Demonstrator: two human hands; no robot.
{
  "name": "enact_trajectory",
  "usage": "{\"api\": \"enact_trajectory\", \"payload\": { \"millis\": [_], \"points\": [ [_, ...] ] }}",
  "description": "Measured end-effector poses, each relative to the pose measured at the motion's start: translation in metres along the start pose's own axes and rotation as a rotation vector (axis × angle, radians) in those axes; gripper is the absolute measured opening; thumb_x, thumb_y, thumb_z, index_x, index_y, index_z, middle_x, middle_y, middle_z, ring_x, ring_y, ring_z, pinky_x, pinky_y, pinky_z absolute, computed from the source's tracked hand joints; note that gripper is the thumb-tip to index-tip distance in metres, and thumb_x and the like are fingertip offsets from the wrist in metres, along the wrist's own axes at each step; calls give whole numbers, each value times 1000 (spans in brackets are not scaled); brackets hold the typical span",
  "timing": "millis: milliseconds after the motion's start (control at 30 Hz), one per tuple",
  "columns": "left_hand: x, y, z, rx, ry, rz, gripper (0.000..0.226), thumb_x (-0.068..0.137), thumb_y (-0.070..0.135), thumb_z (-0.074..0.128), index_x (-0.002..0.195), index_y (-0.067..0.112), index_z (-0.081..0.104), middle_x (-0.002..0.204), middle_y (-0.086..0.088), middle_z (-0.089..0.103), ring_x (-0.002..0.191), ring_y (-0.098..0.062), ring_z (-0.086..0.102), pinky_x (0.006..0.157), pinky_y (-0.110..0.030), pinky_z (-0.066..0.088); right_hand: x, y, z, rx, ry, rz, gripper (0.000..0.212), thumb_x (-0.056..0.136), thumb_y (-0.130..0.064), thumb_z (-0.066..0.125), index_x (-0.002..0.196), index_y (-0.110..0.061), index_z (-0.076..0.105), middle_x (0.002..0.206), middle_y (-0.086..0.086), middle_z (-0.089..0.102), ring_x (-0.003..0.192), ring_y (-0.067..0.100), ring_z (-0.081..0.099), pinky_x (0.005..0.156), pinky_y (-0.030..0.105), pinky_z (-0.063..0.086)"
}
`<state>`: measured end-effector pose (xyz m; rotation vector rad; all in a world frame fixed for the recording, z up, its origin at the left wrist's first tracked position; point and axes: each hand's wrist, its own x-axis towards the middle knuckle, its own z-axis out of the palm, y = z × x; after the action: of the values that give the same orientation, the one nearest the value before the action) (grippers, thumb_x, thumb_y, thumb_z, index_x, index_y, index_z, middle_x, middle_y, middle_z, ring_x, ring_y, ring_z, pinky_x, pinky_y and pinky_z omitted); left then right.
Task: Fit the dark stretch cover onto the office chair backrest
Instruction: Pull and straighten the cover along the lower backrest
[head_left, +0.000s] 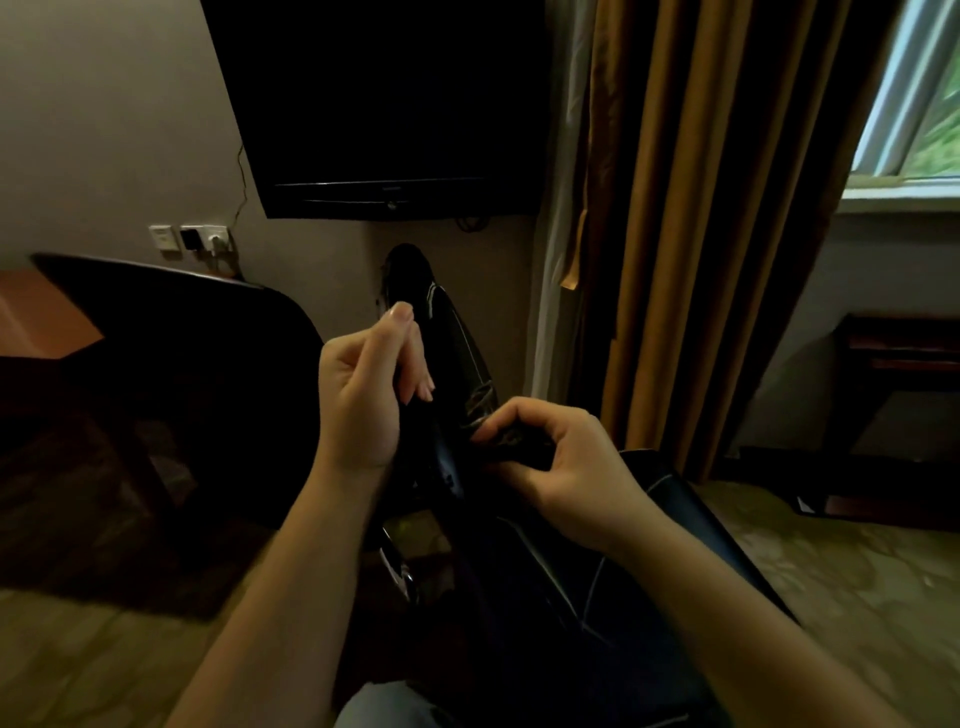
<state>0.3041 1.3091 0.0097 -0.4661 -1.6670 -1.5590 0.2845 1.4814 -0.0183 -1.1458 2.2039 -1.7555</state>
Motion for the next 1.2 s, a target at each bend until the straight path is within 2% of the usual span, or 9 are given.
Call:
{"api": "enact_trajectory", "payload": {
  "millis": [167,333,533,633,733,833,900,1000,1200],
  "points": [
    [-13,14,6,-33,30,-9,54,96,23,39,44,9,44,44,-18,38,45,-29,38,56,-22,40,-16,-8,1,10,5,5,24,81,1,69,92,-20,69,100,-2,70,99,9,66,89,33,55],
    [-31,29,16,-72,24,9,53,95,24,39,43,10,41,43,-15,38,43,-28,38,55,-23,40,-43,-19,-3,2,-11,-2,25,81,5,67,93,-17,68,99,-2,70,98,9,66,86,31,56],
    [-32,38,25,-73,-56,28,53,95,26,37,44,9,43,42,-9,41,43,-28,40,56,-25,41,-66,-30,-3,-87,64,-76,23,81,1,68,93,-18,69,93,-8,70,91,3,67,79,24,56],
    [-26,36,25,-90,-82,20,52,94,29,37,43,26,46,41,-4,43,43,-29,39,55,-28,39,-68,-29,1,-113,102,-104,24,82,-1,68,97,-20,68,96,-9,69,94,1,66,81,24,56],
    [-17,28,21,-96,-91,11,52,93,31,37,43,30,48,41,1,45,43,-25,40,55,-29,38,-66,-22,8,-85,141,-110,29,84,0,66,104,-21,66,103,-10,68,100,1,64,84,26,56],
    [-4,19,14,-89,-86,-8,53,93,32,37,41,27,46,40,-1,44,43,-24,40,56,-28,39,-60,-11,14,-27,124,-101,34,88,-2,61,117,-20,63,113,-11,65,109,0,60,90,27,53],
    [4,13,10,-104,-64,-30,53,92,32,39,40,22,43,39,-8,40,43,-25,39,55,-26,39,-53,-3,16,-36,133,-125,38,88,-1,61,121,-19,62,117,-13,64,112,-2,58,93,23,51],
    [15,4,7,-121,-50,-56,54,92,31,38,39,19,41,39,-11,39,44,-27,39,57,-27,39,-37,7,16,-73,134,-152,43,86,4,62,121,-21,62,118,-16,62,113,-4,56,93,18,49],
    [22,-7,16,-155,-58,-51,55,93,27,36,39,17,40,38,-6,40,42,-23,40,58,-25,41,-16,21,1,-86,161,-218,38,84,2,65,115,-20,64,114,-10,65,111,1,59,90,25,53]
  ]
}}
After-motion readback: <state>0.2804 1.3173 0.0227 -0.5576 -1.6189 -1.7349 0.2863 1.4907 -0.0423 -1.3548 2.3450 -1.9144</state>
